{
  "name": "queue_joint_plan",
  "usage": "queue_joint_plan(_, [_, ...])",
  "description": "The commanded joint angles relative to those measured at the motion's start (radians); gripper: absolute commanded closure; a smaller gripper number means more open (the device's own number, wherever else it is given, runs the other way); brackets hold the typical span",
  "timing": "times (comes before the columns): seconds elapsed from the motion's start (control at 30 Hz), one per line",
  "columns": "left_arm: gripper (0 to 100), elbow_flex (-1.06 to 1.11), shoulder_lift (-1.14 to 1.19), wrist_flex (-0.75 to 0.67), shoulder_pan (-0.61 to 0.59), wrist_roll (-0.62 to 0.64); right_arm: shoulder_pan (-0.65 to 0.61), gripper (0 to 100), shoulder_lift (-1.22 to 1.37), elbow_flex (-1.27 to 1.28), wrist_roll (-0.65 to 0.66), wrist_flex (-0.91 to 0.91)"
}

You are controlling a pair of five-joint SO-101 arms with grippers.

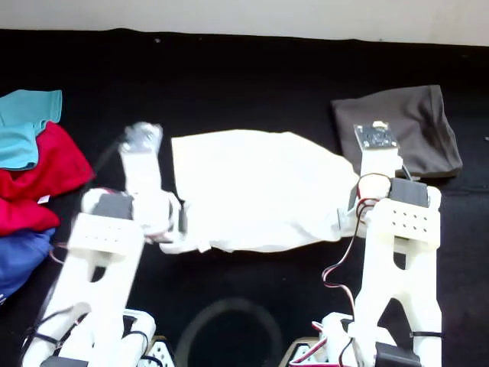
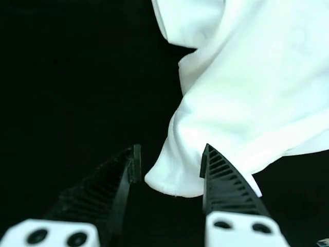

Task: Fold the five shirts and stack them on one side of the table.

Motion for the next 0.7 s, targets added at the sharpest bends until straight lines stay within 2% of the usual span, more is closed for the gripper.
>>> queue_joint_plan(0.0, [80, 0.116, -0.004, -0.117, 0.054, 0.008, -0.008, 99.3, -0.033, -0.002, 0.002, -0.010])
queue_joint_plan(0.17, [80, 0.200, -0.004, -0.124, 0.064, 0.003, -0.007, 99.3, -0.033, -0.002, 0.002, -0.010])
queue_joint_plan(0.33, [80, 0.259, -0.004, -0.127, 0.136, 0.003, -0.008, 99.2, -0.033, -0.002, 0.002, -0.010])
queue_joint_plan(0.57, [80, 0.252, -0.005, -0.161, 0.148, 0.003, -0.008, 99.2, -0.033, -0.002, 0.002, -0.004])
queue_joint_plan(0.67, [80, 0.209, -0.013, -0.112, 0.145, -0.014, -0.005, 99.2, -0.033, -0.002, 0.002, -0.002])
